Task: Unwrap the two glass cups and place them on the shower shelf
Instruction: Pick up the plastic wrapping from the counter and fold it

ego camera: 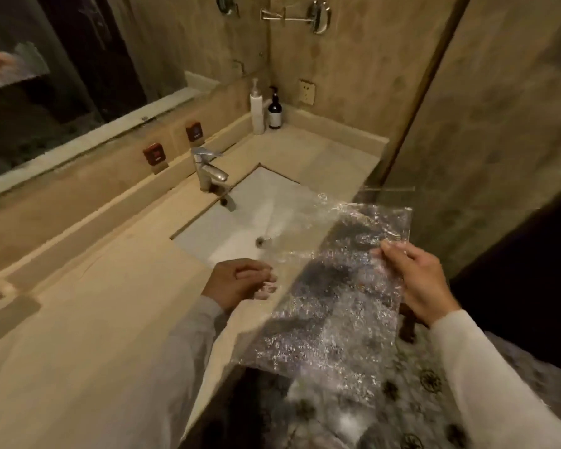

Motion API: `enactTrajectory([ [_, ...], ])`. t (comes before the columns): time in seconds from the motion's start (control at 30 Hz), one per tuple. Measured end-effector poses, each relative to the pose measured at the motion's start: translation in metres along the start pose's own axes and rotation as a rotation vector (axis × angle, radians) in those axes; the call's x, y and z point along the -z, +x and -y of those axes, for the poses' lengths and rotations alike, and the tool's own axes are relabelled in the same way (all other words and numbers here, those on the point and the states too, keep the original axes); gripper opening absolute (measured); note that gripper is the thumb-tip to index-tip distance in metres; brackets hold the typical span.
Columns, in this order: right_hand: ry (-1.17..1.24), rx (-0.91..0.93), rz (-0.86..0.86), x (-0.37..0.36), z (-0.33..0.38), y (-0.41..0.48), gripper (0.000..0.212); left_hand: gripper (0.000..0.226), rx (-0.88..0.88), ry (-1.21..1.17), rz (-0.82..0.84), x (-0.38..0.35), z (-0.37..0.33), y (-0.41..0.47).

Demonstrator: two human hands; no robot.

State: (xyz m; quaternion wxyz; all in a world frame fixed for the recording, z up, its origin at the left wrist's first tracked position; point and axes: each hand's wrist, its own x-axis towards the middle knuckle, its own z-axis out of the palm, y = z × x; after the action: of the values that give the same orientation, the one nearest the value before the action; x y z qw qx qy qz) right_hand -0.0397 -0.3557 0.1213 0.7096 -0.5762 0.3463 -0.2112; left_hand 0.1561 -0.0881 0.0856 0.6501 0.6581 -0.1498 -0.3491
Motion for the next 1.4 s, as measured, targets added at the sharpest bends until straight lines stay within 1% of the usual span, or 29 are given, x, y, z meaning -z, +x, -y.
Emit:
enactTrajectory([
  [0.07, -0.049, -0.023, -0.006, 0.052, 0.001, -0.011, 0.027, 0.012, -0.005, 0.053, 0.043, -0.046, 0.001, 0.018],
  [0.13, -0.117, -0.033, -0.047, 0.106, -0.001, -0.025, 0.029, 0.014, -0.021, 0.113, 0.111, -0.097, 0.003, 0.032],
  [0.2, -0.109, -0.006, -0.148, 0.156, -0.005, -0.038, 0.024, 0.021, -0.050, 0.151, 0.191, -0.148, 0.004, 0.040],
  [0.27, -0.038, 0.027, -0.278, 0.211, -0.007, -0.055, 0.027, 0.028, -0.030, 0.191, 0.286, -0.208, 0.006, 0.046],
  [0.33, 0.018, 0.041, -0.376, 0.259, -0.008, -0.069, 0.045, 0.024, 0.039, 0.219, 0.357, -0.265, 0.010, 0.052],
  [0.4, 0.031, 0.050, -0.536, 0.311, -0.007, -0.086, 0.071, 0.014, 0.026, 0.297, 0.419, -0.330, 0.014, 0.058],
  [0.43, -0.051, 0.113, -0.699, 0.336, -0.003, -0.095, 0.080, 0.012, -0.008, 0.345, 0.451, -0.364, 0.015, 0.061],
  [0.47, -0.222, 0.212, -0.893, 0.359, 0.003, -0.103, 0.082, 0.013, -0.044, 0.391, 0.489, -0.396, 0.014, 0.061],
  [0.5, -0.436, 0.348, -1.058, 0.376, 0.011, -0.109, 0.078, 0.015, -0.071, 0.427, 0.525, -0.423, 0.011, 0.061],
  [0.53, -0.648, 0.509, -1.153, 0.393, 0.022, -0.116, 0.072, 0.018, -0.087, 0.459, 0.577, -0.455, 0.009, 0.059],
  [0.57, -0.846, 0.642, -1.166, 0.405, 0.035, -0.120, 0.068, 0.022, -0.121, 0.505, 0.637, -0.486, 0.008, 0.056],
  [0.6, -1.037, 0.724, -1.124, 0.416, 0.048, -0.122, 0.069, 0.026, -0.189, 0.562, 0.715, -0.517, 0.007, 0.053],
  [0.63, -1.211, 0.745, -1.026, 0.422, 0.061, -0.118, 0.072, 0.029, -0.266, 0.628, 0.788, -0.541, 0.005, 0.051],
  [0.67, -1.351, 0.698, -0.880, 0.430, 0.072, -0.114, 0.074, 0.028, -0.334, 0.685, 0.862, -0.566, 0.002, 0.047],
  [0.7, -1.430, 0.580, -0.686, 0.443, 0.083, -0.111, 0.072, 0.024, -0.381, 0.718, 0.941, -0.593, 0.000, 0.041],
  [0.73, -1.450, 0.412, -0.471, 0.455, 0.092, -0.107, 0.065, 0.018, -0.432, 0.742, 1.003, -0.615, -0.003, 0.037],
  [0.77, -1.430, 0.229, -0.297, 0.471, 0.099, -0.107, 0.055, 0.014, -0.498, 0.759, 1.052, -0.637, -0.004, 0.033],
  [0.8, -1.393, 0.082, -0.178, 0.489, 0.104, -0.108, 0.042, 0.013, -0.563, 0.781, 1.078, -0.657, -0.005, 0.031],
  [0.83, -1.349, 0.014, -0.123, 0.505, 0.105, -0.110, 0.029, 0.013, -0.609, 0.802, 1.090, -0.673, -0.006, 0.030],
  [0.87, -1.304, -0.010, -0.135, 0.524, 0.105, -0.115, 0.019, 0.014, -0.623, 0.818, 1.112, -0.690, -0.007, 0.029],
  [0.93, -1.204, -0.024, -0.248, 0.558, 0.101, -0.128, 0.010, 0.013, -0.617, 0.842, 1.158, -0.720, -0.005, 0.030],
  [1.0, -1.095, -0.058, -0.357, 0.588, 0.096, -0.141, 0.010, 0.011, -0.634, 0.856, 1.188, -0.747, -0.001, 0.032],
  [1.07, -1.043, -0.111, -0.427, 0.615, 0.091, -0.150, 0.010, 0.008, -0.610, 0.854, 1.250, -0.780, 0.003, 0.035],
  [1.17, -1.058, -0.139, -0.483, 0.648, 0.088, -0.151, 0.009, 0.012, -0.563, 0.897, 1.407, -0.839, 0.012, 0.036],
  [1.23, -1.064, -0.131, -0.520, 0.674, 0.092, -0.148, 0.009, 0.015, -0.534, 0.862, 1.486, -0.885, 0.019, 0.032],
  [1.3, -1.087, -0.132, -0.585, 0.705, 0.102, -0.147, 0.014, 0.006, -0.542, 0.791, 1.531, -0.932, 0.025, 0.028],
  [1.33, -1.101, -0.120, -0.641, 0.720, 0.107, -0.151, 0.015, 0.005, -0.533, 0.759, 1.534, -0.951, 0.027, 0.028],
  [1.37, -1.113, -0.081, -0.744, 0.740, 0.111, -0.158, 0.016, 0.005, -0.498, 0.722, 1.534, -0.973, 0.028, 0.031],
  [1.4, -1.135, -0.011, -0.904, 0.758, 0.114, -0.169, 0.015, 0.006, -0.446, 0.682, 1.524, -0.993, 0.028, 0.037],
])
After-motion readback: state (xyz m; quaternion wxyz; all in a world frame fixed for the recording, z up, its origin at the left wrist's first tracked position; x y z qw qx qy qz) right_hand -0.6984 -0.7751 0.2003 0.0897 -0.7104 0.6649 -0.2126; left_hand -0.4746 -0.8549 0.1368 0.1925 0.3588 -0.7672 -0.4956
